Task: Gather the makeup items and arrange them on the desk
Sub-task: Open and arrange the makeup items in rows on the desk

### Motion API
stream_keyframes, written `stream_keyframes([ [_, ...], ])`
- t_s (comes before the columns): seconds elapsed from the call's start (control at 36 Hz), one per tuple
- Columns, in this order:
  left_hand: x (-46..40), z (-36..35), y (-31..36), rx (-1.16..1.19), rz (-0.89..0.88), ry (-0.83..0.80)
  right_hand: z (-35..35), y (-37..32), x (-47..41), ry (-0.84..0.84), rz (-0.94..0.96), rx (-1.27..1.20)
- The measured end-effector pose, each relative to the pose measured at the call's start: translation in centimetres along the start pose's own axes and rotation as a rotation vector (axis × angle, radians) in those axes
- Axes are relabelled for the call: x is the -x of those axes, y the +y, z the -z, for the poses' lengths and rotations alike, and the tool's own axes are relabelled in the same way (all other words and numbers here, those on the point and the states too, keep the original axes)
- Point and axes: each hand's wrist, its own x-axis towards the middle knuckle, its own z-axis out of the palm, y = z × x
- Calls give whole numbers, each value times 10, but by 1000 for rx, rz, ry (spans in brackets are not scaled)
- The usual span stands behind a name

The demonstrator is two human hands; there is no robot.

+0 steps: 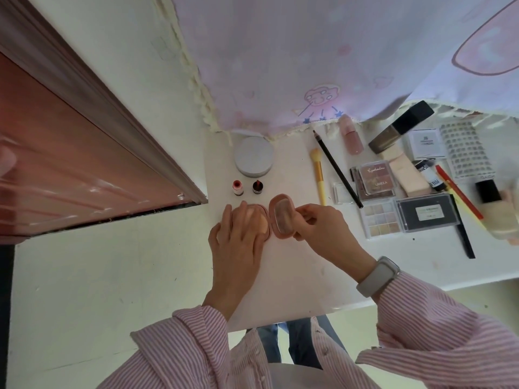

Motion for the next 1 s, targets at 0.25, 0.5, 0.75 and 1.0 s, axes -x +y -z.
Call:
stream_keyframes([
  [0.25, -3, -3, -7, 8, 3, -15, 0, -2, -7, -66, 15, 60],
  [0.5, 0, -2, -4, 90, 72, 65, 8, -3, -11, -91, 4, 112],
  [0.75, 7, -5, -9, 89, 258, 24, 20, -18, -80, 14, 362, 496],
  [1.0, 6, -5, -8, 73, 260, 8, 4, -48, -136, -300, 681, 1167],
])
